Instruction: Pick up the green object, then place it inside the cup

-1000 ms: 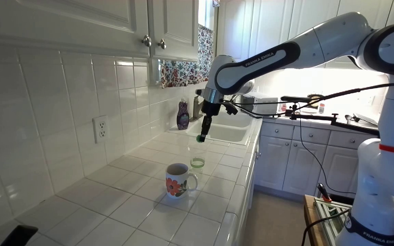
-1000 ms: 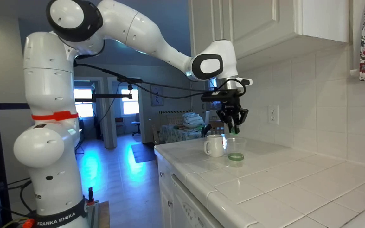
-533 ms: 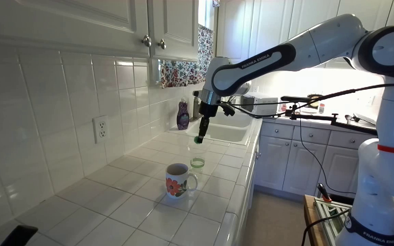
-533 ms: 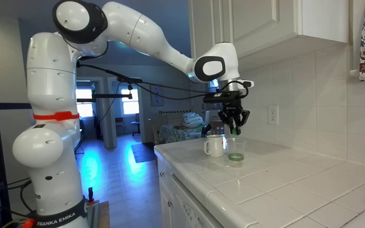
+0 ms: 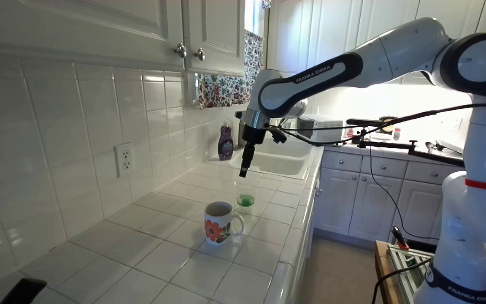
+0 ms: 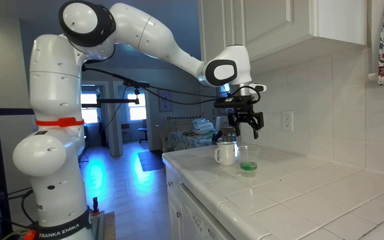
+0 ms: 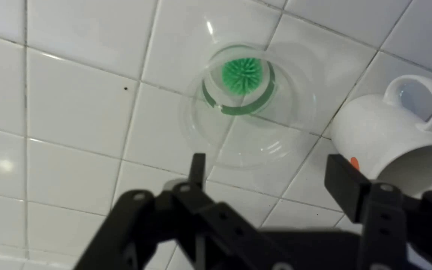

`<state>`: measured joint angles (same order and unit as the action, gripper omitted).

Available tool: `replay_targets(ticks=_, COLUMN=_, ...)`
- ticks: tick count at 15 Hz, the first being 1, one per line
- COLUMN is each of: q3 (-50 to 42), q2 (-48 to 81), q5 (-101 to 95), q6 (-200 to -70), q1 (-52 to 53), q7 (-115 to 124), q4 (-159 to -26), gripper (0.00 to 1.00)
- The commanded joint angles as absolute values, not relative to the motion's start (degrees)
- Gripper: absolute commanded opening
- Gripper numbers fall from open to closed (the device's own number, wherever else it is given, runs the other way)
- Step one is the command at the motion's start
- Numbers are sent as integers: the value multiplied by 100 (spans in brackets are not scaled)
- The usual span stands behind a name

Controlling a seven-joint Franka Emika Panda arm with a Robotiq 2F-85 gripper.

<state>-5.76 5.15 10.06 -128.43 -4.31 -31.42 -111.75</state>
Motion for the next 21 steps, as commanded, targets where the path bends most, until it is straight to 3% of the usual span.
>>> replay_targets(ticks=1, q3=-422, q2=264, q5=1141, q6=-12796, q1=-429, q7=-2427, q4=-11284, gripper=100)
replay_targets(ticks=7, q3=-259, q2=-305, q5=1010, q6=-12522, q1=-279, q7=-1028, q4=-11595, gripper=100)
replay_targets(ticks=14, q3=-125, q2=-1238, q5=415, q6=-11058, q1=-192, q7=-388, q4=-11864, gripper=100)
replay_targets(ticks=21, q3=-83, q2=-1443, q5=91, q6=-10681, q1=-170, q7=-342, q4=-11800, gripper=100)
